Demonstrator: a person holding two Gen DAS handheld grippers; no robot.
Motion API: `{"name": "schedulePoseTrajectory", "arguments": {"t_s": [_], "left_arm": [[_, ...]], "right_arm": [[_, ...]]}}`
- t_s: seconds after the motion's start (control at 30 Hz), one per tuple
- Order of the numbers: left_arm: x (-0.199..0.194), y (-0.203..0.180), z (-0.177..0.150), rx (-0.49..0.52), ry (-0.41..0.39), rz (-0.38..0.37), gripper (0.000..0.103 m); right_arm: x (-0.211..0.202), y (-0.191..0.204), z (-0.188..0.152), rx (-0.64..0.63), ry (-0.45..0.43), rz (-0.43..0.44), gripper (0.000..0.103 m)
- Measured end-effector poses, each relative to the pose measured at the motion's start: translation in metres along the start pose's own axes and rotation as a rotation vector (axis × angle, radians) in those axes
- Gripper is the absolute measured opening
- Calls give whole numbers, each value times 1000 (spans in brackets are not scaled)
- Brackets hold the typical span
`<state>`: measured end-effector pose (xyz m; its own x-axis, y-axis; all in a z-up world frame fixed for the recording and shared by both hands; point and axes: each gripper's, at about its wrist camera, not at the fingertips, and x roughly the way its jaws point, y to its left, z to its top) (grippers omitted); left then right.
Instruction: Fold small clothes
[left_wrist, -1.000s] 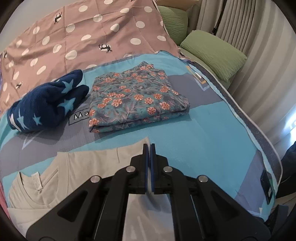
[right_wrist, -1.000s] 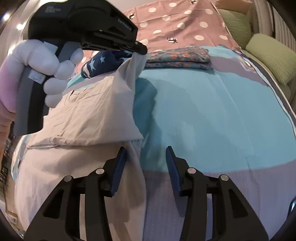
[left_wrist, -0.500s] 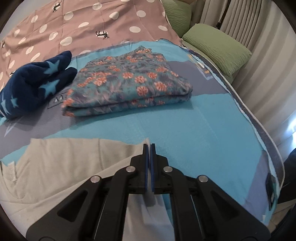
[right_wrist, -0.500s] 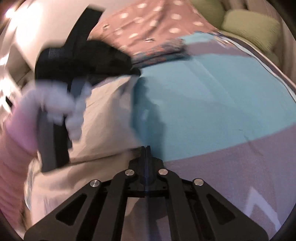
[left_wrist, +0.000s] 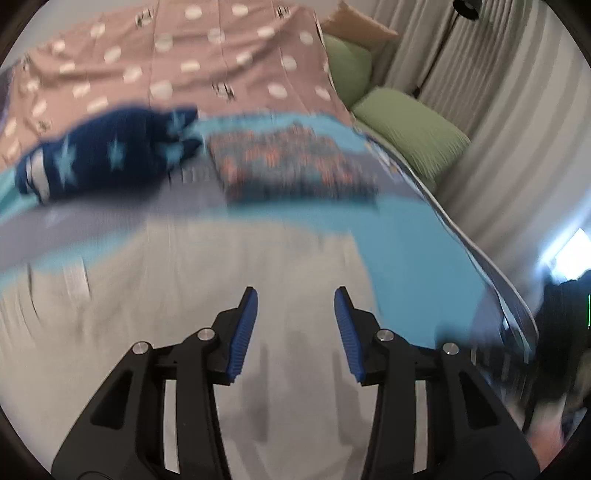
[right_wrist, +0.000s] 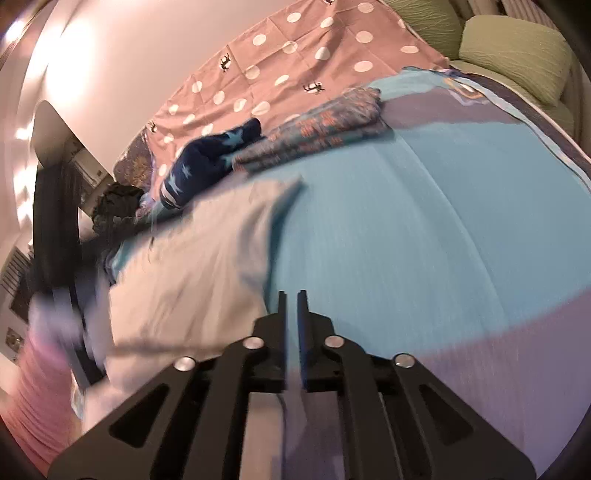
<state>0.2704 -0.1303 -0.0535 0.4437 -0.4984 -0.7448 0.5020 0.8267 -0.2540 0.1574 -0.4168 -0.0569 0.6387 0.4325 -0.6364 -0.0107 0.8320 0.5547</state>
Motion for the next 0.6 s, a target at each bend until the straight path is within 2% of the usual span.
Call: {"name": "schedulePoseTrajectory", "arguments": {"t_s": [0.1,0.13,0.2,0.3,0.33,0.37,0.43,0.5,0.6], "left_arm": [[10,-10,-35,72,51,-52,43],[14,-15,-42,102,51,-47,43],[18,-24,-54,158,14,-1,45],[18,-15,-52,116,10,-55,45],[18,-10,-52,92,8,-83,45],[18,-5,-51,70,6,-110,45],[18,-1,-52,49,2,-138,45],[17,1,-52,41,-3,-153,45],[18,2,-53,32,-3,-165,45]], "right_arm": [[21,-2,36,42,51,38,24],[29,-2,46,55,70,39,33],[48,-1,61,80,104,25,36],[78,3,73,80,168,-32,40],[87,6,75,81,175,-43,38],[90,9,76,67,167,-60,5],[85,18,83,27,117,-135,1],[78,26,95,-10,53,-132,1],[98,15,98,-53,78,-306,0]]}}
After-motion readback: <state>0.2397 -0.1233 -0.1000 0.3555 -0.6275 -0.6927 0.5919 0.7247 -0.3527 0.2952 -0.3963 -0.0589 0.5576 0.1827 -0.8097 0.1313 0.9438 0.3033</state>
